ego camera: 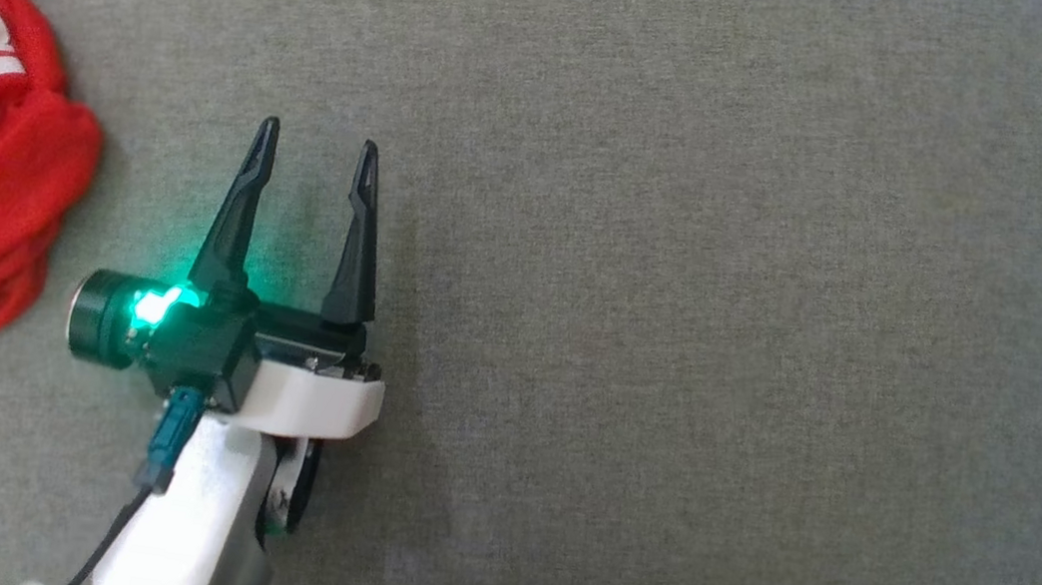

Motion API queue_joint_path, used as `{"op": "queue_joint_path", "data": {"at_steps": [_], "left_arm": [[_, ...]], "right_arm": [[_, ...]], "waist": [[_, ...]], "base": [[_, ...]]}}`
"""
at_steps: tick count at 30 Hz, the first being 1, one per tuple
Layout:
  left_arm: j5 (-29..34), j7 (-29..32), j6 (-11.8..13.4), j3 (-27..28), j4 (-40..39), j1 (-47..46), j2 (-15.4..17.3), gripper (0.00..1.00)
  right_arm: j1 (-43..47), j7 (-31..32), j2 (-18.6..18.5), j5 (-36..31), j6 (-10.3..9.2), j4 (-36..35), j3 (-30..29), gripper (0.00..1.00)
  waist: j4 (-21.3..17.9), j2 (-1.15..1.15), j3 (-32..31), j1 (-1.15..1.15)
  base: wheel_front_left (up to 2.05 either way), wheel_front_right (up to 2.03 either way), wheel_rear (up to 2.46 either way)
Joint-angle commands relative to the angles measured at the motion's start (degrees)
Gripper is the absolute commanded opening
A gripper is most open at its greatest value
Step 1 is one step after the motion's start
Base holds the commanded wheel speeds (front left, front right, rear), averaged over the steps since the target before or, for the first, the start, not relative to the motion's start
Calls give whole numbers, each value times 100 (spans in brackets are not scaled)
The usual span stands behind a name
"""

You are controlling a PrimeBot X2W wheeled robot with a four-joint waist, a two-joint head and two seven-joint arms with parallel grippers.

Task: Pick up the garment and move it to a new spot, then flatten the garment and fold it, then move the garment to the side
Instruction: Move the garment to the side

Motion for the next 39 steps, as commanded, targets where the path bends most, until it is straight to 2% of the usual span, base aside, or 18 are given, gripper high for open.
{"op": "queue_joint_path", "data": {"at_steps": [1, 4, 7, 12, 18, 21, 27, 32, 39], "left_arm": [[8, -28, 6, 159, -147, -41, -4, 100], [-55, -28, 20, 153, -75, -11, -4, 100], [-109, -28, 62, 179, -4, 96, -4, 100], [-220, -28, 105, 260, 200, 407, -4, 100], [-312, -28, 75, 403, 568, 896, -4, 100], [-323, -28, 52, 509, 753, 1161, -4, 100], [-281, -28, -19, 739, 927, 1534, -4, 100], [-153, -28, -137, 809, 981, 1793, -4, 100], [-61, -28, -251, 841, 1029, 1923, -4, 100]], "right_arm": [[122, -118, -347, -112, -4, -79, -73, 100], [132, -422, -215, -602, -4, -2, -203, 100], [163, -761, 153, -1113, -4, -4, -253, 100], [566, -1395, 1215, -1513, -4, -121, -105, 100], [1637, -1822, 2436, -1661, -4, -424, 391, 100], [2259, -1843, 2995, -1735, -4, -890, 339, 100], [3480, -1846, 3959, -2444, -4, -2153, -236, 100], [4178, -1847, 4315, -2921, -4, -2774, -498, 100], [4499, -1847, 4436, -3053, -4, -3021, -634, 100]], "waist": [[23, 0, -48, -2], [99, 0, -277, -2], [195, 0, -634, -2], [418, 0, -1502, -2], [698, 0, -2639, -2], [802, 0, -3085, -2], [879, 0, -3546, -2], [863, 0, -3729, -2], [796, 0, -3776, -2]], "base": [[0, 0, 0], [0, 0, 0], [0, 0, 0], [0, 0, 0], [0, 0, 0], [0, 0, 0], [0, 0, 0], [0, 0, 0], [0, 0, 0]]}}
